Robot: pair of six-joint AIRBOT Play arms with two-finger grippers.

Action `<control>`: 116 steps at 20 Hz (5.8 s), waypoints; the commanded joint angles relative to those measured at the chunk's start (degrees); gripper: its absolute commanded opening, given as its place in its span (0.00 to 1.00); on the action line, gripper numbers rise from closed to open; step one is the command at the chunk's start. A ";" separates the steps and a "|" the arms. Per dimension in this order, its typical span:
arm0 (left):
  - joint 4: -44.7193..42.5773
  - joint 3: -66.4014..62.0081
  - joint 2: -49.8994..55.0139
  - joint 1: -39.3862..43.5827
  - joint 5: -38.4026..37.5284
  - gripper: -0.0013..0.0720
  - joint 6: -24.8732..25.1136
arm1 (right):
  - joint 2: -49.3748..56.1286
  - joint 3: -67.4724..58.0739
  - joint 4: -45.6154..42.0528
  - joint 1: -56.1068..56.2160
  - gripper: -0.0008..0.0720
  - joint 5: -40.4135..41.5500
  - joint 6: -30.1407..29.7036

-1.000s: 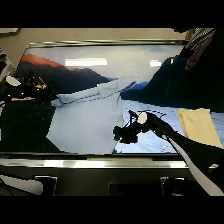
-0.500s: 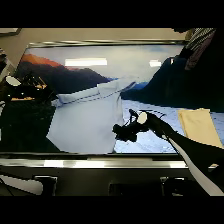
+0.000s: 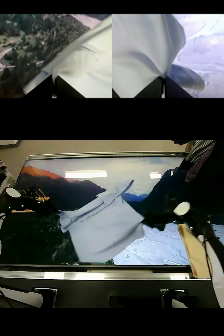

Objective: Fold the clothes and pants, and hang the long-sleeved shirts on hangers.

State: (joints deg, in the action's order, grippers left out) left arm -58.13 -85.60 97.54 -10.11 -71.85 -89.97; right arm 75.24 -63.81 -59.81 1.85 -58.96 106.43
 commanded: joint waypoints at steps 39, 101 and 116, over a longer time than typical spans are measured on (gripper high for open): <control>0.02 0.13 1.01 3.78 -7.26 0.05 -1.46 | -14.03 31.76 2.64 19.17 0.94 15.58 20.13; -6.38 -17.77 15.02 8.72 11.02 0.24 0.22 | 35.58 -40.59 -3.76 3.80 0.37 -1.79 5.86; 0.15 14.93 -16.37 -13.25 -0.46 0.40 10.08 | 8.24 -3.28 3.61 -21.66 0.75 -28.09 -28.13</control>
State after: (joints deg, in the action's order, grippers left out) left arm -58.70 -83.22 88.73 -19.25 -73.71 -80.68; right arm 89.23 -79.79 -56.51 -16.56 -86.48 83.02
